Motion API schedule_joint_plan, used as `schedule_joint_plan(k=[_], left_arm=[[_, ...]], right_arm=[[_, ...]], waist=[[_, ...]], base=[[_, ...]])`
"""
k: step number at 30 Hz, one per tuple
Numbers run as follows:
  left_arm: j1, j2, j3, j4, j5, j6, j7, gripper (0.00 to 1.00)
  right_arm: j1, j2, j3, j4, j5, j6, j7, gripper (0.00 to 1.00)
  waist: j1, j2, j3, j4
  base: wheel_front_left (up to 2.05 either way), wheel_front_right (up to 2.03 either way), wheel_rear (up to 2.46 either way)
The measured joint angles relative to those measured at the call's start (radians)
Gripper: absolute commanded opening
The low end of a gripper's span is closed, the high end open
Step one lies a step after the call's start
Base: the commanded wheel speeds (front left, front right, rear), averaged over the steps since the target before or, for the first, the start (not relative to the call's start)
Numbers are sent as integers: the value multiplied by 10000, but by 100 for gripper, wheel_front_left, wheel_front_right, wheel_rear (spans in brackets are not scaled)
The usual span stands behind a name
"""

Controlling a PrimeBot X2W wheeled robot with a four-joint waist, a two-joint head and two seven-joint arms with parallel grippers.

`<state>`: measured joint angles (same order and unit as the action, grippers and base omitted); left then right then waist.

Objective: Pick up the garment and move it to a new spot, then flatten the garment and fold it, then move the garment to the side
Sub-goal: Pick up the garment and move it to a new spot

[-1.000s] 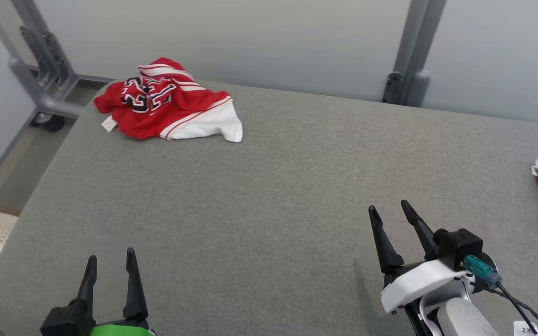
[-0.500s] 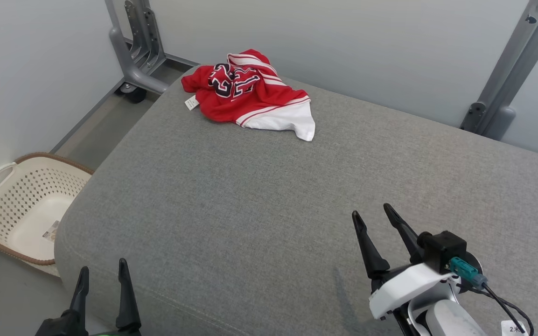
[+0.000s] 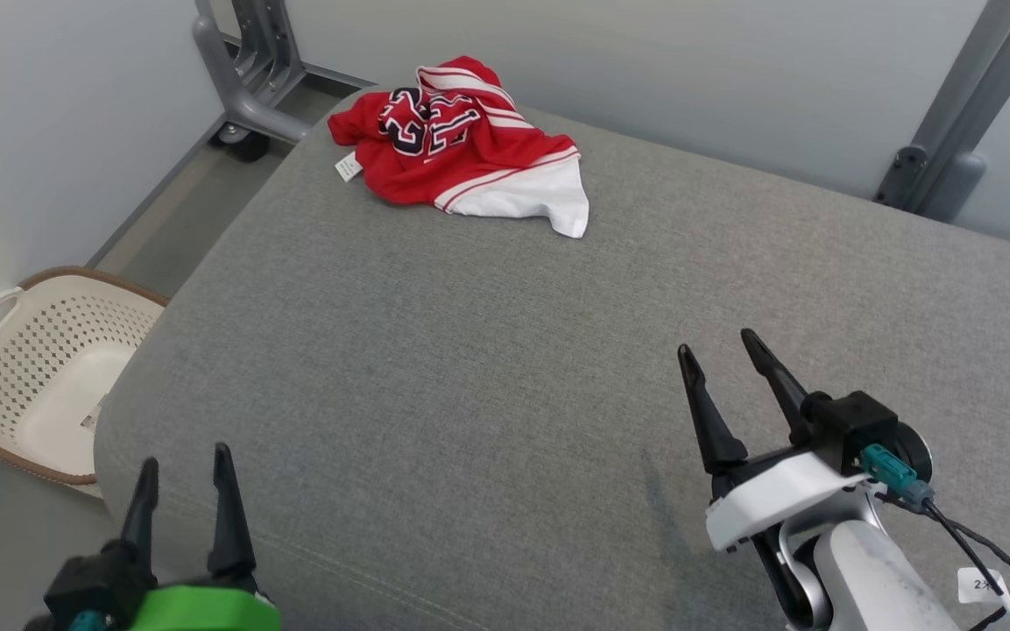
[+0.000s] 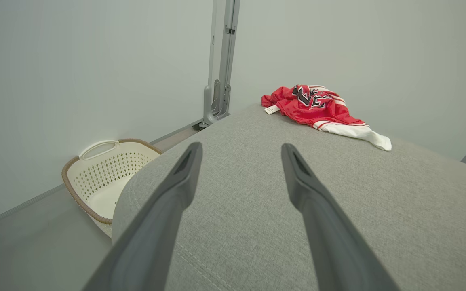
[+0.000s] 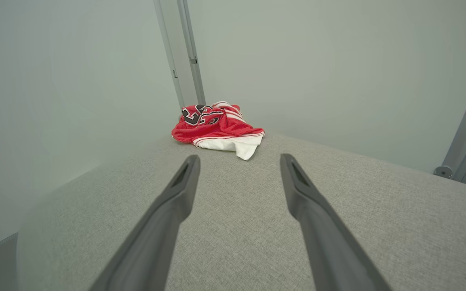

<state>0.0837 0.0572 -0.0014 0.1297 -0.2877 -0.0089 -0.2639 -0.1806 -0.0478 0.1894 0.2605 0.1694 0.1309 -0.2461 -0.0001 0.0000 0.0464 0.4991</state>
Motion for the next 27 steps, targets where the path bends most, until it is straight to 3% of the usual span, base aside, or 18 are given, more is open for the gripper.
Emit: schedule_joint_plan(k=[6,16,19,27], left_arm=[[-1738,717,240,219,228,-163,10,100],[-6065,2337,0,1333,460,-782,1371,100],[-7310,2558,-123,2176,313,-909,2138,100],[-9702,2928,-550,4142,-194,-1135,2984,100]], right_arm=[[-591,4,-236,-656,-552,0,276,100],[-1578,-10,-679,-2031,-1442,0,698,100],[-1762,-42,-750,-2433,-1609,0,779,100],[-1828,-107,-775,-3758,-1824,0,1097,100]], waist=[[0,0,698,-442],[1,0,2357,-1552],[2,0,2875,-1947],[2,0,4330,-3030]], base=[[0,0,0],[0,0,0],[0,0,0],[0,0,0]])
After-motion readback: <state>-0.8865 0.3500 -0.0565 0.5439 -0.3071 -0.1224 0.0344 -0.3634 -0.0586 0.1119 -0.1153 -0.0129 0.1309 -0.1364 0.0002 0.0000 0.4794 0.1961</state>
